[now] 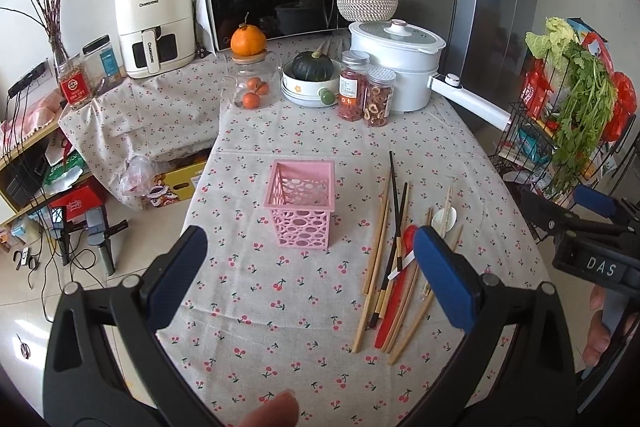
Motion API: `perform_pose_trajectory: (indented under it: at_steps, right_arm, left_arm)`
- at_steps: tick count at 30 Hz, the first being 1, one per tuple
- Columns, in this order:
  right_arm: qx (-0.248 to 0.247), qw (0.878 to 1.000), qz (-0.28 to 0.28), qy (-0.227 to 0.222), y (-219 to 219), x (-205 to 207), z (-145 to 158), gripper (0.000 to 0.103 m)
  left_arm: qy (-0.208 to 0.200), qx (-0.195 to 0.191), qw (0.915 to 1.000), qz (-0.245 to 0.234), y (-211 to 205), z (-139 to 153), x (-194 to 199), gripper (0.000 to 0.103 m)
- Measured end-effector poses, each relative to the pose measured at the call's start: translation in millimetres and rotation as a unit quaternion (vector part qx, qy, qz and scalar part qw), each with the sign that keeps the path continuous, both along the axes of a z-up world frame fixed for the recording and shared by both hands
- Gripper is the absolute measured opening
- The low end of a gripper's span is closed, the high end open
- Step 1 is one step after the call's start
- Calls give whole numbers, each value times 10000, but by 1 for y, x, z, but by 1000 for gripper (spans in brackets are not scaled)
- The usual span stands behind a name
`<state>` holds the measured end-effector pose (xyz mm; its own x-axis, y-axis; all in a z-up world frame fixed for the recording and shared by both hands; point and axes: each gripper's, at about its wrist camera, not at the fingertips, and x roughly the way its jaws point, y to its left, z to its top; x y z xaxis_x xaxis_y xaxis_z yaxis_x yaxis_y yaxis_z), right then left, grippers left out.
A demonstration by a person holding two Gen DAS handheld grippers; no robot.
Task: Organize utensils
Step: 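Lower the left gripper onto a black chopstick and close on it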
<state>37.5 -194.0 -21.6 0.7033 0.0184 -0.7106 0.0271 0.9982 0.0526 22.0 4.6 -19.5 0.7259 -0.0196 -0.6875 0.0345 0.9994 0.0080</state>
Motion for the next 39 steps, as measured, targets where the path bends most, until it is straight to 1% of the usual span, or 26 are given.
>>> perform_pose_trajectory:
  at_steps: [2, 5, 8, 10, 13, 16, 18, 20, 22, 24, 25, 26, 27, 29, 31, 32, 36, 37, 39]
  right_arm:
    - [-53, 9999, 30, 112, -4, 8, -4, 103]
    - [-140, 9994, 68, 320, -10, 21, -12, 103]
    - [-118, 9984, 84, 542, -21, 35, -21, 103]
    - [-11, 9976, 26, 698, -32, 43, -27, 103]
    - [279, 9946, -10, 1003, -53, 58, -38, 103]
    - [530, 9906, -142, 1256, -73, 71, -52, 102]
    - [666, 9882, -241, 1359, -85, 77, -60, 101]
    - [802, 9859, -345, 1430, -95, 82, -67, 99]
    - [925, 9836, -422, 1488, -103, 88, -72, 99]
    - [1033, 9815, -445, 1549, -109, 94, -76, 98]
    - [1069, 9809, -435, 1566, -110, 97, -78, 97]
    - [1093, 9804, -421, 1582, -112, 101, -80, 97]
    - [1105, 9801, -414, 1599, -113, 103, -82, 97]
    - [1101, 9794, -404, 1645, -114, 108, -86, 96]
    - [1105, 9785, -393, 1700, -116, 112, -90, 96]
    - [1107, 9782, -388, 1714, -117, 113, -92, 96]
    - [1115, 9777, -382, 1740, -121, 116, -95, 96]
    - [1115, 9777, -373, 1742, -122, 117, -95, 96]
    - [1115, 9775, -383, 1747, -123, 118, -95, 96]
  left_arm:
    - [105, -20, 9999, -96, -3, -1, 7, 102]
    - [484, -125, 9977, -464, -13, -3, 23, 102]
    - [725, -122, 9947, -713, -25, -8, 39, 102]
    - [964, -132, 9915, -859, -35, -15, 52, 102]
    - [1355, -299, 9840, -1115, -50, -26, 73, 102]
    - [1526, -384, 9792, -1282, -68, -35, 95, 101]
    - [1598, -296, 9775, -1347, -81, -41, 113, 96]
    - [1725, -183, 9746, -1413, -95, -52, 133, 85]
    - [1965, -171, 9698, -1434, -105, -68, 155, 78]
    - [2236, -257, 9641, -1410, -114, -86, 177, 66]
    - [2345, -301, 9620, -1365, -117, -95, 187, 56]
    - [2436, -323, 9604, -1311, -120, -102, 195, 47]
    - [2497, -342, 9594, -1263, -123, -109, 203, 43]
    - [2596, -310, 9578, -1190, -130, -121, 215, 29]
    - [2709, -219, 9555, -1149, -135, -131, 224, 22]
    - [2753, -162, 9548, -1111, -137, -136, 228, 21]
    - [2899, -16, 9525, -934, -142, -150, 235, 20]
    - [2925, 28, 9519, -913, -144, -153, 236, 18]
    - [2922, 142, 9524, -854, -146, -155, 237, 17]
